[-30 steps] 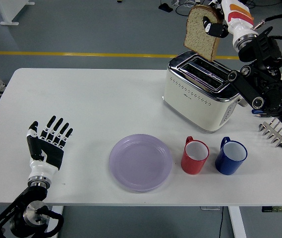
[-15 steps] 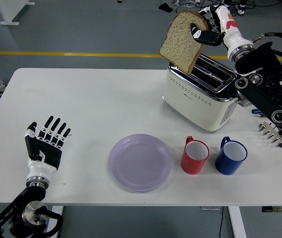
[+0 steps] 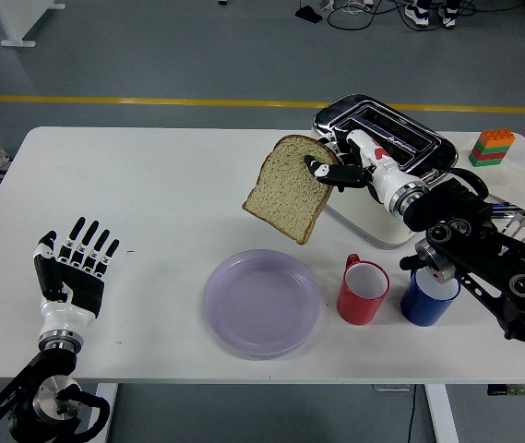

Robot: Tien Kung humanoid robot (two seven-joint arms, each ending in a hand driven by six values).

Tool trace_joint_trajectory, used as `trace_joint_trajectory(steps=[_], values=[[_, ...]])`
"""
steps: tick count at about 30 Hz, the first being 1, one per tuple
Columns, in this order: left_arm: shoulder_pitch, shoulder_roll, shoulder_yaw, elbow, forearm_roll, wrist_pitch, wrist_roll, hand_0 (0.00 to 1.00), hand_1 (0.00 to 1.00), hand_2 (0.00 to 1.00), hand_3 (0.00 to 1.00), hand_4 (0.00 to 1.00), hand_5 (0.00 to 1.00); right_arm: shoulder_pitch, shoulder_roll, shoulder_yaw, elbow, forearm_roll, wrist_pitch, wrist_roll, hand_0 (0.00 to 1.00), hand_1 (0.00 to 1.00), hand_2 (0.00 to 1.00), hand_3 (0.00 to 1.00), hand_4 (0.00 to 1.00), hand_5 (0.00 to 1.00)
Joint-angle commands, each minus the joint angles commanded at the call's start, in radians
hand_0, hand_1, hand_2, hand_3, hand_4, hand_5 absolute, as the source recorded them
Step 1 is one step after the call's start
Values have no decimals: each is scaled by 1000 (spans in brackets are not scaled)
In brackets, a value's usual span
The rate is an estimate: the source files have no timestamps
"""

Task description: Push plate across desktop,pick up the break from the machine,place the break in the plate

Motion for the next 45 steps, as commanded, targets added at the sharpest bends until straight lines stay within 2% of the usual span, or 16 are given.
trace_joint_trajectory(steps=[4,5,10,11,16,17,22,23,26,34,35,40,41,45], values=[[1,0,-3,-2,1,-1,0,775,863,851,841,505,998,-32,6,-38,5,12,-5,1,97,192,319,421,413,2],[2,0,-5,-3,2,0,0,766,915,853,859,506,998,-40,9,-44,5,13,-7,2,103,191,318,416,410,2],[8,1,-21,-8,5,0,0,766,915,853,859,506,998,-59,29,-68,-4,16,-23,9,103,191,318,416,410,2],[9,1,-25,-9,5,0,0,753,921,838,702,506,998,-60,33,-74,-7,17,-25,10,108,191,320,421,428,2],[10,1,-37,-10,7,1,-1,753,921,838,702,506,998,-65,69,-111,-24,27,-34,16,108,191,320,421,428,2],[10,1,-37,-10,7,1,-1,746,709,834,703,503,998,-65,72,-113,-25,28,-35,17,110,196,323,429,429,2],[9,-1,-33,-9,7,1,-1,746,709,834,703,503,998,-59,109,-164,-64,36,-42,37,110,196,323,429,429,2],[9,-1,-33,-9,6,1,-1,752,735,758,720,490,998,-57,116,-174,-75,35,-44,43,128,202,328,434,450,2],[8,-1,-32,-9,6,1,-1,752,735,758,720,490,998,-55,130,-196,-103,30,-44,59,128,202,328,434,450,2],[9,-1,-26,-8,5,0,-1,752,739,758,723,507,998,-54,147,-223,-160,23,-23,106,141,216,337,440,451,2],[10,-1,-26,-8,5,0,-1,753,741,758,724,511,998,-54,148,-225,-163,22,-21,109,200,266,366,468,440,2],[11,-1,-23,-7,5,0,-2,753,741,758,724,511,998,-56,153,-242,-192,3,11,144,200,266,366,468,440,2],[11,-2,-22,-7,4,0,-2,752,741,759,724,513,998,-56,154,-243,-197,1,16,151,278,343,401,495,388,2],[11,-2,-24,-5,1,0,-3,752,741,759,724,513,998,-58,156,-239,-209,-3,42,181,278,343,401,495,388,2]])
